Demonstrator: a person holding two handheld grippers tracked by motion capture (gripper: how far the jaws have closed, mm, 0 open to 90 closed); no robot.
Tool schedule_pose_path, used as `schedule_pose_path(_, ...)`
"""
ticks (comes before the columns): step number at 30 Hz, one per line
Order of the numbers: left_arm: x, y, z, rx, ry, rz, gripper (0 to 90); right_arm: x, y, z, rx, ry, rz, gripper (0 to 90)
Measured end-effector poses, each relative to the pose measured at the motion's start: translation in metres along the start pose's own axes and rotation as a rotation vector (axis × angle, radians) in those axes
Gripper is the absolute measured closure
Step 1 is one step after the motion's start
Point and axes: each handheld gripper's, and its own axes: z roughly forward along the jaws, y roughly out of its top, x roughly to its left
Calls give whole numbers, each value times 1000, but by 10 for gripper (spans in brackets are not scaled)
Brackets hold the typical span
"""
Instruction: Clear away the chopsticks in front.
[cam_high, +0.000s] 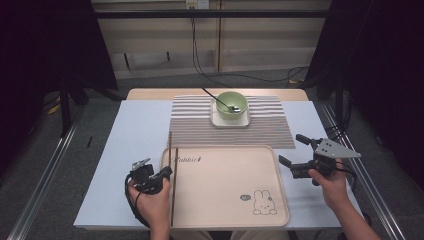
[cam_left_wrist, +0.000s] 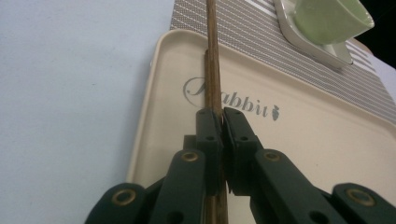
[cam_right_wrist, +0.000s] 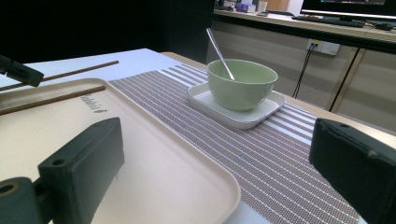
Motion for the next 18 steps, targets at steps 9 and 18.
schedule_pose_path(9,5,-8,-7,2,-2,10,859,0,0,0,-1,1,-5,28)
schedule_pose_path(18,7,-15,-14,-9,-13,6,858,0,0,0,-4,2,-10,28)
